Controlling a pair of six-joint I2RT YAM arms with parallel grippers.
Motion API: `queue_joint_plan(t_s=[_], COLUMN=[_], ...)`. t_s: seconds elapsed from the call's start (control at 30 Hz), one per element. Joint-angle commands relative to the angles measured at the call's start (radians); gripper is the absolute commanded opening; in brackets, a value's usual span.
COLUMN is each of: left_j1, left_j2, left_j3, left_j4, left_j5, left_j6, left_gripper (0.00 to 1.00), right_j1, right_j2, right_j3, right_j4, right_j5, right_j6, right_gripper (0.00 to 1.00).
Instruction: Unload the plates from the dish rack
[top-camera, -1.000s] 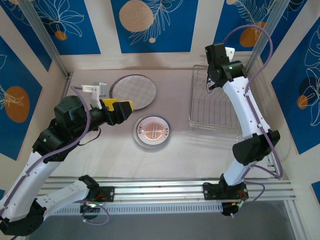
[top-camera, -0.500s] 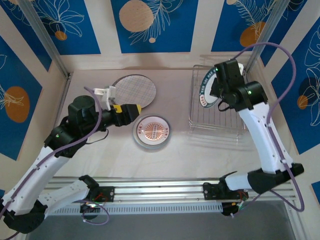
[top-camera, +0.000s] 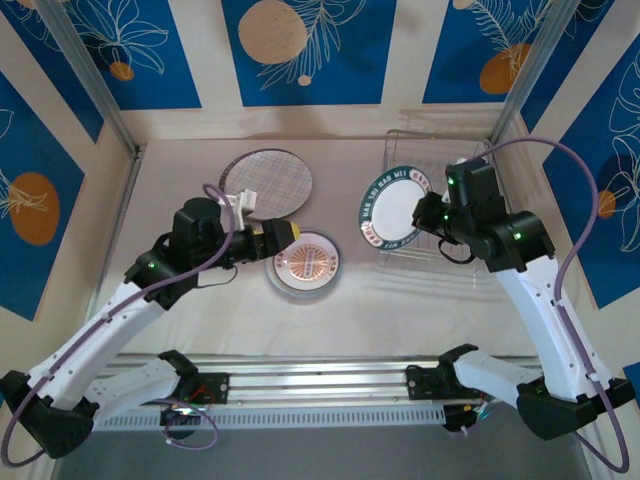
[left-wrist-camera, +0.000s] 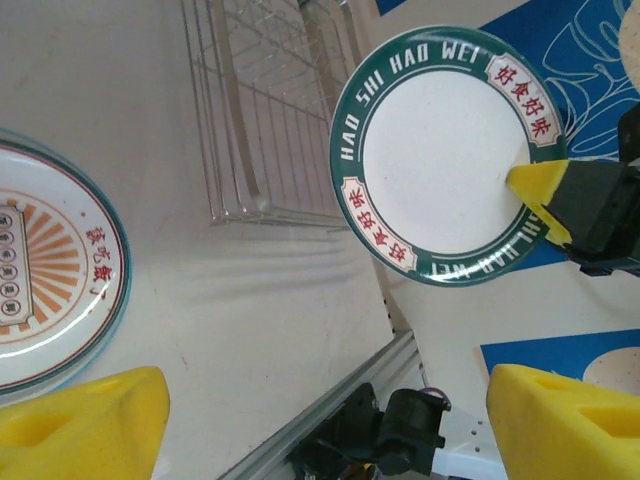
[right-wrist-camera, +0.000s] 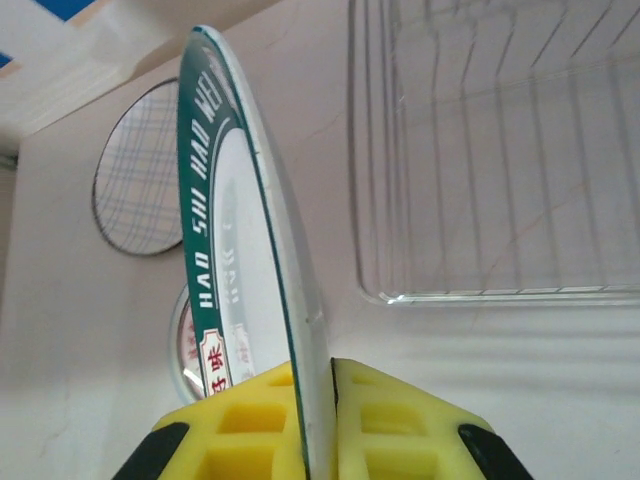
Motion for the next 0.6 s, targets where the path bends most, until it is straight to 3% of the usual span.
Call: queue_joint_plan(t_s=[0.0,0.23,0.4,0.57], left_j1=[-0.007,-0.016,-0.022,-0.024], left_j2=[0.021,0.09,0.138,0.142], left_j3=[-0.067,-0.174,-0.274,-0.291], left_j4=[0.14,0.344,0.603,0.634], left_j5=[0.066,0.092,0.076,0.049], left_j6=[-0.117,-0.245,-0.377,-0.39], left_gripper=[0.8,0.73,0.65,0.64], right_j1=[-0.014,-0.027,-0.048,-0.06], right_j2=[-0.036,-0.044,-0.032,-0.014], right_j3=[-0.045,-0.128,-0.188,-0.222], right_j4=[0.116,0.191,0.277,0.332], right_j5=[-0.166,-0.323,-0.458,-0.551], right_j6=[0.059,0.103,0.149,0.169], right_gripper=[0.0,0.0,0.0,0.0])
